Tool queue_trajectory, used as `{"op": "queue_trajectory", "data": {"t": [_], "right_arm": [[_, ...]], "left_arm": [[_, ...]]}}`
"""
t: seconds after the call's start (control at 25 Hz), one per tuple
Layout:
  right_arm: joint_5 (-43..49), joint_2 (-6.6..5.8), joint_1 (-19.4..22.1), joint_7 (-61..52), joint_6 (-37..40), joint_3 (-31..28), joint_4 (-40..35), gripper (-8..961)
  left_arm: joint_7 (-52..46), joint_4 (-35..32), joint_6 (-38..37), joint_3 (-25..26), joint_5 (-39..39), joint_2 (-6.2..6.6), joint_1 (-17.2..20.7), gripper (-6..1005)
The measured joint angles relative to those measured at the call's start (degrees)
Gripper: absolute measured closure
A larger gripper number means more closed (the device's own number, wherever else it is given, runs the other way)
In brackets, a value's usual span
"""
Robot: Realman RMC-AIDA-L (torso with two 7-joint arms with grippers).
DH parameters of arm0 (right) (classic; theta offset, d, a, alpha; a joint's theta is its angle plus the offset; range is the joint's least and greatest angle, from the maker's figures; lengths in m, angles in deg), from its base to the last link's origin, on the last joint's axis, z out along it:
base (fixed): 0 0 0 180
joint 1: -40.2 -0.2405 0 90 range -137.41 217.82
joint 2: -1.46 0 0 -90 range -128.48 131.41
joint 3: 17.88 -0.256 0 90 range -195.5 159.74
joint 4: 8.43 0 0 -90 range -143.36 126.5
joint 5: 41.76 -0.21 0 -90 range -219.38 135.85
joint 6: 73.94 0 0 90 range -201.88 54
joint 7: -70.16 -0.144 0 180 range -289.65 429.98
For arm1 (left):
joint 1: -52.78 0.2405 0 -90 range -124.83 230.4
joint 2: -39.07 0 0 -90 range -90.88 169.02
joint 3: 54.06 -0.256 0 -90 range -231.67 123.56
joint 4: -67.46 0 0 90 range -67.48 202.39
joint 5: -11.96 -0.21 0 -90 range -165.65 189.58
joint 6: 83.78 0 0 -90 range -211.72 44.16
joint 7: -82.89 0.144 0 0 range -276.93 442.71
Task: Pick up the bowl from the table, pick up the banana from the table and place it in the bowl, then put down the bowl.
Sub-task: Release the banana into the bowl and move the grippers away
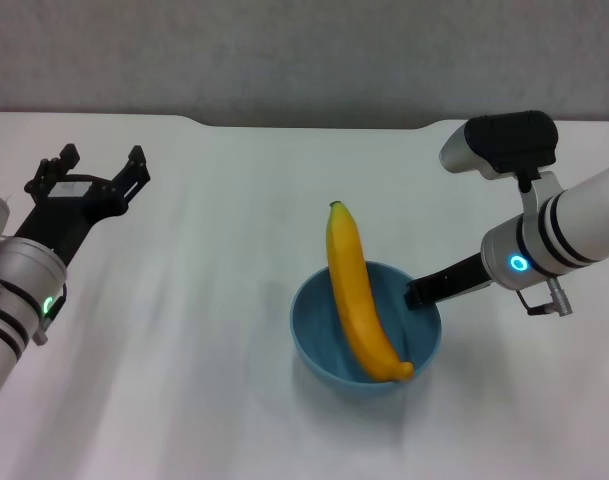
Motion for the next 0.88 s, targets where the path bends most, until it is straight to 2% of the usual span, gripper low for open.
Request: {"op": "queue_trajectory", "data": {"t": [0.48,0.88], "right_arm": [[-0.07,0.0,0.78,0.03,-0.36,0.55,-0.13,911],[-0.07,0.01,1.67,1.1,-1.02,1.64,-1.44,727]], "left_arm": [[-0.12,0.06,-0.22,0.1,0.0,-0.05,0.01,101],[-0.14,-0.08,-0.26,0.81,0.0,0.07,0.27,101]]}}
